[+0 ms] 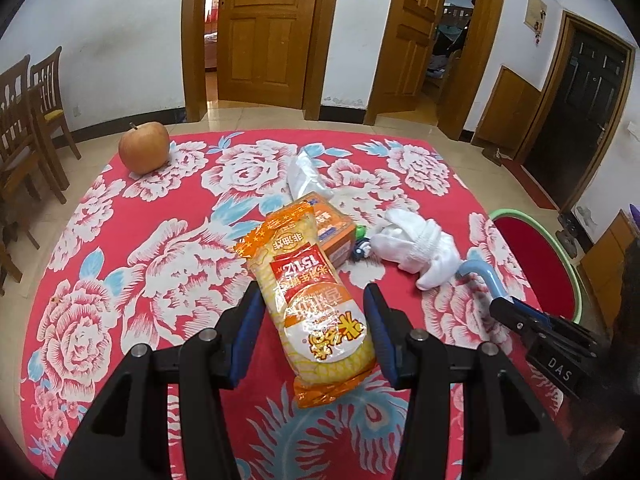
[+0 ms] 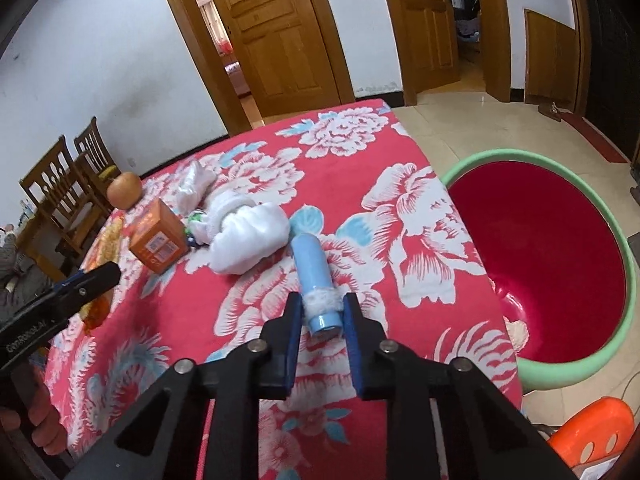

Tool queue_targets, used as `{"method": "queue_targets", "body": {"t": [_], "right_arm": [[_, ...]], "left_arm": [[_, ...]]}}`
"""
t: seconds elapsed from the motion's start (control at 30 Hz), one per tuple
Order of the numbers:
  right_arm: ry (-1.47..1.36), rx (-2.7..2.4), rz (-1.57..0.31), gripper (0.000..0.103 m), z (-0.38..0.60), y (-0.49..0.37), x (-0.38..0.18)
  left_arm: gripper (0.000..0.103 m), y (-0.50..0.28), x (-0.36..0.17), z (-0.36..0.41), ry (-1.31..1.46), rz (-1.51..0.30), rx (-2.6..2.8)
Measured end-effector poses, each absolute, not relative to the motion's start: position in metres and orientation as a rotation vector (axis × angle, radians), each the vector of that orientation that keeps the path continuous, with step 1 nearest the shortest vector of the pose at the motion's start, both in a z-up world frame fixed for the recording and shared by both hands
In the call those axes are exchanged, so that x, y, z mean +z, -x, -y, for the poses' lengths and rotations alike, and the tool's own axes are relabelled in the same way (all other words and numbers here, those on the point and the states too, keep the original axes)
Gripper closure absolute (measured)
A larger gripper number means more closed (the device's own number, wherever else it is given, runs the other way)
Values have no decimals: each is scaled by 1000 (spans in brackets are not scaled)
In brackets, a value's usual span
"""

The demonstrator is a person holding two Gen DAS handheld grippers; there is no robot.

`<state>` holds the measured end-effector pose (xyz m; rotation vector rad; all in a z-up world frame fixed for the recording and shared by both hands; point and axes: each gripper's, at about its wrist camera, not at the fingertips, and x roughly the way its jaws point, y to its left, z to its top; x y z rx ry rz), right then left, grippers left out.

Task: Collect trash
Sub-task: 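Grasp the blue bottle with the right tool while the left tool holds the bag, then carry the bag and bottle over the bucket and open the right tool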

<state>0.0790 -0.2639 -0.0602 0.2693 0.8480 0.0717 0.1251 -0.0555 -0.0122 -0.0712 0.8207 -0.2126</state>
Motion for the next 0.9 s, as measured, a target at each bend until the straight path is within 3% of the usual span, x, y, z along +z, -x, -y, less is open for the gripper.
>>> {"method": "queue_targets", "body": {"t": [0.9], "right_arm": [[-440,-136,-633,80,353,-11,-12]], "left_arm": [[52,-119,30,150,5,-778,-450]]}}
